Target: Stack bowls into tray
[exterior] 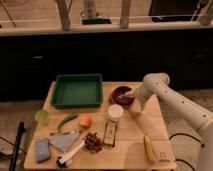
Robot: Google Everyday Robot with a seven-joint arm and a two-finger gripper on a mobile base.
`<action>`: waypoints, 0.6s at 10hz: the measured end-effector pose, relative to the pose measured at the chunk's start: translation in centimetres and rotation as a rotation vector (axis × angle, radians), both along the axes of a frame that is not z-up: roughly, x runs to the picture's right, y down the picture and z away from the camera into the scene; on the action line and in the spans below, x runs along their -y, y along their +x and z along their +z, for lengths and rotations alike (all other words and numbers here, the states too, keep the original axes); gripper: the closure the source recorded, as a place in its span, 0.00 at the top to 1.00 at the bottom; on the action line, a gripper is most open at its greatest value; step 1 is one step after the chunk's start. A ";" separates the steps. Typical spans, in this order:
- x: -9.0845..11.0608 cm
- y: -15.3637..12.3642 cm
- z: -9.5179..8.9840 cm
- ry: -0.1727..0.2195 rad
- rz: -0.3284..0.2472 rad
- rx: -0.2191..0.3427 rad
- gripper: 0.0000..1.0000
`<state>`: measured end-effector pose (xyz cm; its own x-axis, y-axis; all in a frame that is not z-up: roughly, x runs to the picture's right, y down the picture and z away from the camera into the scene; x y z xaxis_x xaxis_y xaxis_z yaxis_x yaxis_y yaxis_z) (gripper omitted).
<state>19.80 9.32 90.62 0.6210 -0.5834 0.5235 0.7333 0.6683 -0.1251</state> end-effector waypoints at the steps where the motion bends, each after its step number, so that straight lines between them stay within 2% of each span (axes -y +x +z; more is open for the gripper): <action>1: 0.0 -0.1 0.1 -0.001 0.001 0.000 0.58; 5: -0.5 0.0 0.7 -0.009 0.008 -0.002 0.20; 6: -0.7 0.2 0.9 -0.011 0.013 -0.004 0.08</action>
<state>19.96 9.97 91.54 0.6306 -0.5693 0.5275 0.7240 0.6763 -0.1357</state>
